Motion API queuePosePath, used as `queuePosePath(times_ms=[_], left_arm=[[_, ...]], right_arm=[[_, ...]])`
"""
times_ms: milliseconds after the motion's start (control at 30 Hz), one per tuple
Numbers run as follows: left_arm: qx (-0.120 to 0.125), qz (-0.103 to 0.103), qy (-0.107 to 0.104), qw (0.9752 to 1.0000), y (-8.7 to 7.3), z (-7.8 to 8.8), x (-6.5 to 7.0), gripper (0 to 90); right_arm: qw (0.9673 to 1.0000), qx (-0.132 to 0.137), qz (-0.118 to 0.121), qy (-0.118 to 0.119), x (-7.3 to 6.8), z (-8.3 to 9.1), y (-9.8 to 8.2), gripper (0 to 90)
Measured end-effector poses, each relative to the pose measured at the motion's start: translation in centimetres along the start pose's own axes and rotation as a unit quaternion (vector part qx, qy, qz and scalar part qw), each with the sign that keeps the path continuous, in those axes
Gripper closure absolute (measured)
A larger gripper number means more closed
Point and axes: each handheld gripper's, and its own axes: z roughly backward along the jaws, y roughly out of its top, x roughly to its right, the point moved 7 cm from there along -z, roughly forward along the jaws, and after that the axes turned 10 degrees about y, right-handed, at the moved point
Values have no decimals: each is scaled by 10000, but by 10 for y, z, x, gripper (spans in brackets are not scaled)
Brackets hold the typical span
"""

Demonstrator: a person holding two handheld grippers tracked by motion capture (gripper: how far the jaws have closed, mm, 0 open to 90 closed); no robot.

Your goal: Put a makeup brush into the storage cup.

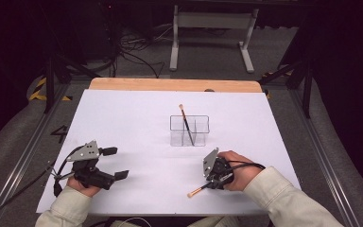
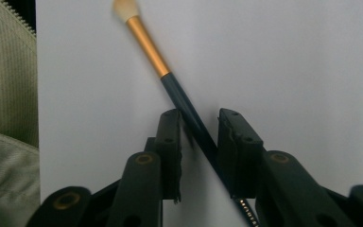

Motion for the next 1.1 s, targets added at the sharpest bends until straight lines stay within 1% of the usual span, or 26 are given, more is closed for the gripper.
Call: queuePosePath(times_ms=[33,133,167,300,567,667,733,833,867,900,933,967,1033,1067,1100], left_arm=[[-4,0,-5,10000,0,0,0,46],[-14,-2,-12,10000,0,0,0,46],[-14,-1,-9,10000,0,0,0,46],[-1,1,-1,10000,0,0,0,46],[8,-16,-3,10000,0,0,0,46],[8,-24,0,10000,0,0,-1,46],[-1,6,-4,10000,0,0,0,45],[25,6,-4,10000,0,-1,0,45],[25,6,-4,10000,0,-1,0,45],[27,8,-6,10000,1,-1,0,45],[12,12,-8,10000,0,-1,0,45],[8,3,-7,10000,0,-1,-1,45],[5,-2,-15,10000,1,-2,-1,45],[-3,-1,-21,10000,1,-2,-1,45],[5,-3,-24,10000,1,-2,-1,45]], right_arm=[[10000,2,-45,-6,0,0,0,750],[9999,-104,-106,-11,-1,0,0,825],[9999,-109,-118,-3,-2,-1,0,836],[9996,-206,-188,-5,-2,0,1,837],[9995,-213,-239,-14,-2,1,1,839],[9995,-121,-281,-41,-3,5,2,839],[9995,-13,-301,-51,-3,10,4,839],[9990,245,-341,-128,-2,18,7,839],[9986,348,-362,-188,-2,21,8,839],[9986,348,-362,-188,-2,21,8,839],[9983,413,-366,-202,-2,23,9,839],[9974,517,-442,-244,-2,26,10,839],[9965,645,-447,-273,-2,30,12,839],[9956,766,-447,-317,-1,32,13,839],[9951,800,-464,-340,-2,33,14,839]])
